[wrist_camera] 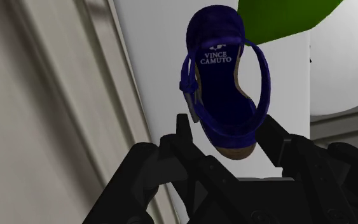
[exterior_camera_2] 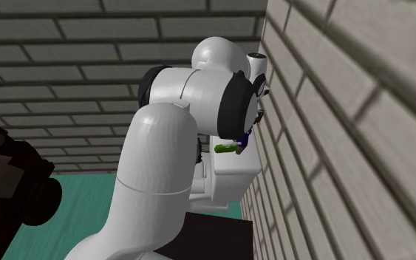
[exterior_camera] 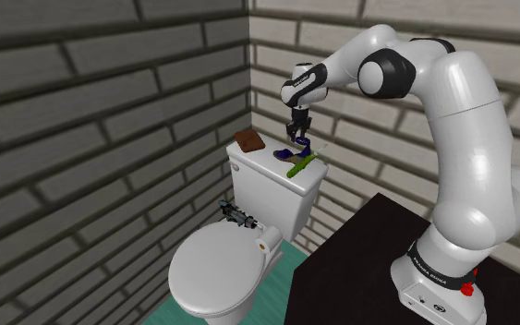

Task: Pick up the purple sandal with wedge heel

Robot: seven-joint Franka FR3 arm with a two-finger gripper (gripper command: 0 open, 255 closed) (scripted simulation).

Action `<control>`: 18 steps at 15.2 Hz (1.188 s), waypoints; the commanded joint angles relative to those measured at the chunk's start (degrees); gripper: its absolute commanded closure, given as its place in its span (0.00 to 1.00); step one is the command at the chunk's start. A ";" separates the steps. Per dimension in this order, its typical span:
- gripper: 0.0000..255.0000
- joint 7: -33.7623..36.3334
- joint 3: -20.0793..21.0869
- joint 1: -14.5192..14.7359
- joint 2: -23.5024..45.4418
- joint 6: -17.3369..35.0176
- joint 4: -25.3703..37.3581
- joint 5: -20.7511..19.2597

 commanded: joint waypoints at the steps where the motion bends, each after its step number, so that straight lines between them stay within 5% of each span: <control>1: 1.00 0.01 0.00 0.00 0.07 -0.04 -0.04 0.00; 18: 1.00 0.31 -0.57 0.35 -6.17 -8.14 1.84 -0.78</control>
